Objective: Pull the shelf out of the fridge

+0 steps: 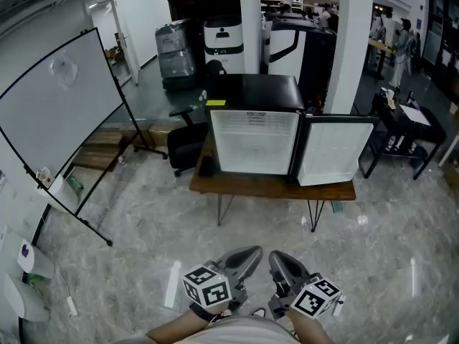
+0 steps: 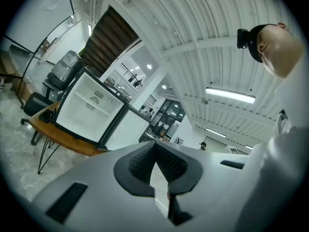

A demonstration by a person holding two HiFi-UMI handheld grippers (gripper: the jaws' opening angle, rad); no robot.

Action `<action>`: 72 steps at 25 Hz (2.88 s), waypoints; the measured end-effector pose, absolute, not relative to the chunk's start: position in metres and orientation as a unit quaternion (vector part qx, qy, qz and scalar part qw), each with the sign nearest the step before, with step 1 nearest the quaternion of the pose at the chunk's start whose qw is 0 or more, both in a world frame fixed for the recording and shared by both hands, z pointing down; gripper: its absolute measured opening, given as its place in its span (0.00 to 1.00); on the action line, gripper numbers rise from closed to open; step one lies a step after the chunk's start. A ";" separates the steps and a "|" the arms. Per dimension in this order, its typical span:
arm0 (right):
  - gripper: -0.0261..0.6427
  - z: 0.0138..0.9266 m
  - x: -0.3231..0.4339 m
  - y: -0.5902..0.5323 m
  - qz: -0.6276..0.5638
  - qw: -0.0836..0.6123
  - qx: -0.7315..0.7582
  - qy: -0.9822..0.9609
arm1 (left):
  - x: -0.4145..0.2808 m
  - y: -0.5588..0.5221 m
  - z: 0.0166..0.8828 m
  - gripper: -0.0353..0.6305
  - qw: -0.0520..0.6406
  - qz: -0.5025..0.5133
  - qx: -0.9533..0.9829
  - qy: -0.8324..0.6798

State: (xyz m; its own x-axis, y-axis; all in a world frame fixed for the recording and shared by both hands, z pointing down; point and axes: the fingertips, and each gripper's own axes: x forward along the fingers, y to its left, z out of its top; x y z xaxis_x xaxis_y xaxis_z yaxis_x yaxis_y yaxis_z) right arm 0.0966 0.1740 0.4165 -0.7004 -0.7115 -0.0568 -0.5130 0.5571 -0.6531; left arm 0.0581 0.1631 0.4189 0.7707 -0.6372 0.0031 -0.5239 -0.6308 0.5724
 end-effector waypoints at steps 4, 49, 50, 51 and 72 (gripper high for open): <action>0.07 0.415 0.101 0.175 -0.314 0.160 -0.350 0.868 | 0.062 0.165 0.417 0.06 0.281 -0.098 0.897 -0.328; 0.07 0.438 0.012 -0.067 -0.377 0.227 -0.360 0.822 | -0.038 -0.082 0.433 0.06 0.278 -0.105 0.897 -0.328; 0.07 0.440 0.011 -0.077 -0.387 0.242 -0.363 0.813 | -0.042 -0.089 0.434 0.06 0.278 -0.104 0.898 -0.324; 0.07 0.441 0.012 -0.087 -0.395 0.258 -0.364 0.803 | -0.045 -0.095 0.434 0.06 0.278 -0.104 0.900 -0.320; 0.08 0.498 0.049 -0.286 -0.479 0.379 -0.381 0.694 | -0.050 -0.202 0.443 0.06 0.286 -0.083 0.902 -0.314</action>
State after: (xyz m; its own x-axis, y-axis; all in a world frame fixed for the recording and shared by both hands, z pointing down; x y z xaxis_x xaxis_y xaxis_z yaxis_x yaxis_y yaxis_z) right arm 0.0489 -0.2863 0.4979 -0.4222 -0.8918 -0.1623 -0.1653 0.2518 -0.9536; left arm -0.0500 -0.2017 0.4426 0.7891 -0.6136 0.0298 -0.5187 -0.6395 0.5674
